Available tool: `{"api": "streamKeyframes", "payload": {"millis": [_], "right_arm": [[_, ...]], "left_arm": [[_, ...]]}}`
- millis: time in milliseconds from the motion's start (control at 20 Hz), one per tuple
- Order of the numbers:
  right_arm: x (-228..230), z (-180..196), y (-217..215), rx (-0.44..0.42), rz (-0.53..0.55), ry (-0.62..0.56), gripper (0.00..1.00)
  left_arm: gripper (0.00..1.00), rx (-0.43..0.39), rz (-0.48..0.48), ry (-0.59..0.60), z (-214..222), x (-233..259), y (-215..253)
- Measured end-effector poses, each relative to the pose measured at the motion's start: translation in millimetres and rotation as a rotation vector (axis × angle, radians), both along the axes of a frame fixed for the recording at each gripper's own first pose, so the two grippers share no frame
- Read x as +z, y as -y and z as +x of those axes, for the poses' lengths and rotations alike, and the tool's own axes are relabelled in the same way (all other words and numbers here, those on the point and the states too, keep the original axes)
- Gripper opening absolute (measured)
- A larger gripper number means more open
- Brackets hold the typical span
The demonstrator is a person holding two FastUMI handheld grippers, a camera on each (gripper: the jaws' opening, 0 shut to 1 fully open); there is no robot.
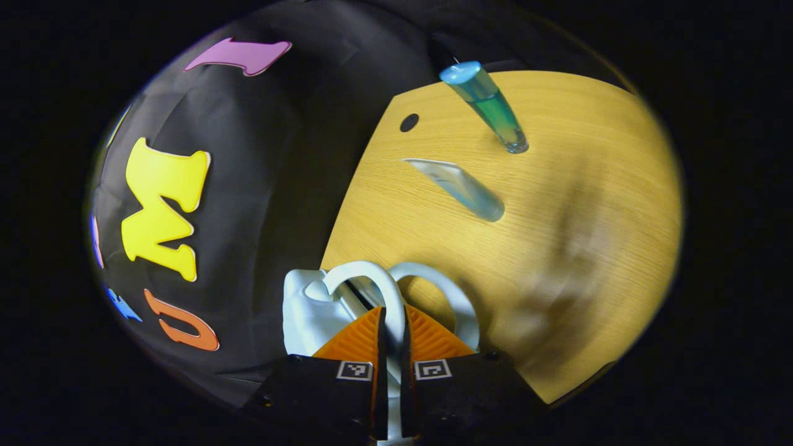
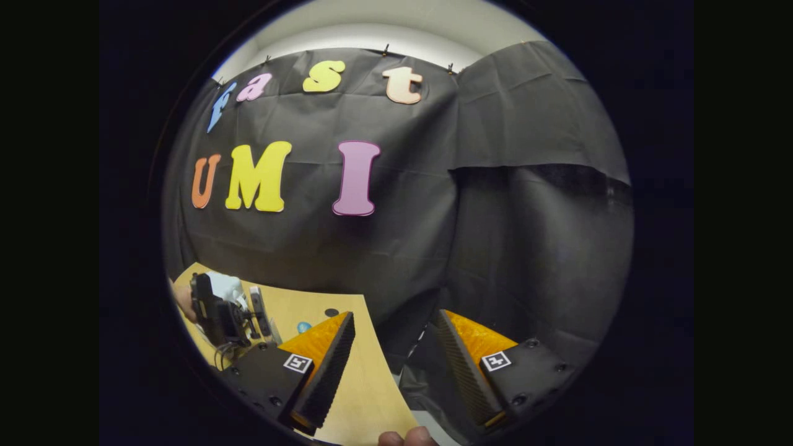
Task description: First open the suitcase, pack the skin care products into it, and then close the suitcase.
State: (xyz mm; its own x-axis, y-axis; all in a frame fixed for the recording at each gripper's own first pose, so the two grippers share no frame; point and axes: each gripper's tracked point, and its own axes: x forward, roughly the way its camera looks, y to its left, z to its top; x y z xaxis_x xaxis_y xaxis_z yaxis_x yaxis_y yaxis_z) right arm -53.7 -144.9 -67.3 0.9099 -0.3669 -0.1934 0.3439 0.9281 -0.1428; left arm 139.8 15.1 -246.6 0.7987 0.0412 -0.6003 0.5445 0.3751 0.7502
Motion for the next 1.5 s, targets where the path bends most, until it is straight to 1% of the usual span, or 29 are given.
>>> {"api": "streamKeyframes", "payload": {"millis": [50, 100, 250, 350, 450, 550, 600, 700, 800, 950, 1100, 1200, 1300, 1400, 1500], "right_arm": [[0.3, 1.0, -5.1, 0.01, 0.003, 0.0, 0.8], [0.2, 2.7, -9.8, 0.022, 0.004, 0.002, 0.8], [0.4, 10.2, -28.5, 0.066, 0.006, 0.004, 0.8], [-1.4, 17.8, -43.3, 0.102, 0.013, -0.003, 0.8], [-4.0, 24.3, -57.7, 0.131, 0.026, -0.012, 0.8], [-4.8, 30.3, -72.3, 0.159, 0.027, -0.02, 0.8], [-4.5, 33.1, -80.1, 0.176, 0.017, -0.022, 0.8], [0.6, 39.1, -94.6, 0.208, 0.003, -0.019, 0.8], [5.2, 43.8, -109.1, 0.236, -0.019, -0.017, 0.8], [11.0, 50.6, -129.1, 0.269, -0.029, -0.016, 0.8], [8.0, 56.0, -144.4, 0.285, -0.055, -0.039, 0.8], [6.5, 56.6, -155.0, 0.299, -0.076, -0.055, 0.81], [3.4, 57.1, -162.2, 0.308, -0.093, -0.069, 0.81], [-4.1, 58.6, -169.2, 0.307, -0.093, -0.098, 0.81], [-10.7, 57.8, -174.1, 0.304, -0.095, -0.124, 0.81]], "left_arm": [[0.08, 0.006, -0.03, 0.031, 1.4, 15.7, -4.0], [0.05, 0.011, -0.062, 0.07, 1.0, 31.4, -7.3], [0.03, 0.066, -0.172, 0.176, 0.4, 86.1, -34.8], [0.03, 0.112, -0.224, 0.258, 5.0, 122.1, -63.4], [0.03, 0.158, -0.254, 0.327, 6.9, 149.5, -101.7], [0.03, 0.219, -0.315, 0.379, 2.0, 172.2, -147.3], [0.03, 0.245, -0.354, 0.408, 5.7, 179.7, -168.1], [0.02, 0.295, -0.395, 0.459, 9.4, 189.4, -218.7], [0.03, 0.365, -0.438, 0.493, 11.9, 186.8, -265.6], [0.02, 0.488, -0.554, 0.538, 18.5, 180.3, -333.8], [0.03, 0.566, -0.652, 0.539, 25.4, 166.1, -391.2], [0.03, 0.617, -0.721, 0.505, 27.8, 129.9, -426.7], [0.03, 0.692, -0.838, 0.478, 28.9, 92.1, -458.6], [0.03, 0.768, -0.957, 0.418, 24.5, 58.5, -476.6], [0.03, 0.832, -1.036, 0.35, 26.2, 23.3, -483.9]]}}
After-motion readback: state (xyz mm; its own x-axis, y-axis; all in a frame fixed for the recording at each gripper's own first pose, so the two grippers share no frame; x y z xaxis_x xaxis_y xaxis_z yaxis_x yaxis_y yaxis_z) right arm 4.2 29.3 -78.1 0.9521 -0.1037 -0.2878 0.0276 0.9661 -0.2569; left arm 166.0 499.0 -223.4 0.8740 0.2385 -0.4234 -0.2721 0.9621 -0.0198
